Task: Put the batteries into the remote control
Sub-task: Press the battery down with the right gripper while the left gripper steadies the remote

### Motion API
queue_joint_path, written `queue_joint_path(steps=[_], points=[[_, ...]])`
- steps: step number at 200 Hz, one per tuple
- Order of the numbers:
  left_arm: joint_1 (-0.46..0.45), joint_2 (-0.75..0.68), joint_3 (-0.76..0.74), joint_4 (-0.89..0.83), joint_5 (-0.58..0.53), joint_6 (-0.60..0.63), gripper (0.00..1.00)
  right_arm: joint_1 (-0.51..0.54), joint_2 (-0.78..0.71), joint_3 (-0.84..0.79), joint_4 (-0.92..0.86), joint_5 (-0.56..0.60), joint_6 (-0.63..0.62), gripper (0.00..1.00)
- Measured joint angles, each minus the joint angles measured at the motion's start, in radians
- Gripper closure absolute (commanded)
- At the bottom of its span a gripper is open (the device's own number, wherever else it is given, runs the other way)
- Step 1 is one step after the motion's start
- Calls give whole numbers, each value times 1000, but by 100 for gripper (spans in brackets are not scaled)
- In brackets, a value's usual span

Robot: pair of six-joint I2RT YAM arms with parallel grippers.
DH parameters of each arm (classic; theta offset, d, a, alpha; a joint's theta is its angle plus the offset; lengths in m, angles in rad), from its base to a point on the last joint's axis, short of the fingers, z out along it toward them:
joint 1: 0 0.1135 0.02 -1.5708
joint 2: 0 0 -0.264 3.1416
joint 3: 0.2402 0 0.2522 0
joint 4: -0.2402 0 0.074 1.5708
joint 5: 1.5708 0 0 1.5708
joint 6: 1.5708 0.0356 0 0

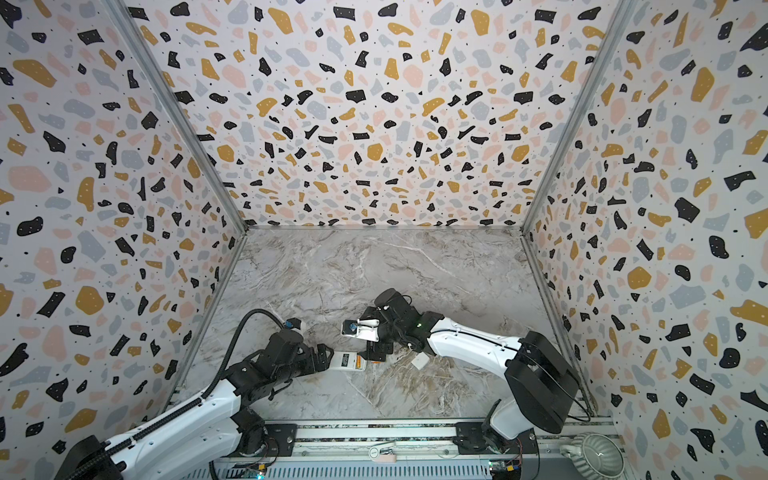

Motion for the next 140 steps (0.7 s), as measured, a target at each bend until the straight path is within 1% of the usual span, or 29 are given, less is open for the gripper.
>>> queue_joint_path(steps=[8, 29, 55, 97, 140], points=[[0, 0, -4, 1, 2, -3, 1, 0, 18, 0, 0, 3, -4, 23], [0, 5, -10, 6, 8, -8, 0, 0, 63, 0, -3, 8, -11, 23], [0, 14, -11, 26, 16, -13, 1, 0, 83, 0, -4, 7, -18, 25], [0, 15, -27, 43, 23, -16, 1, 7, 89, 4, 1, 7, -20, 34], [0, 22, -28, 54, 24, -19, 0, 21, 116, 8, 0, 8, -22, 41]])
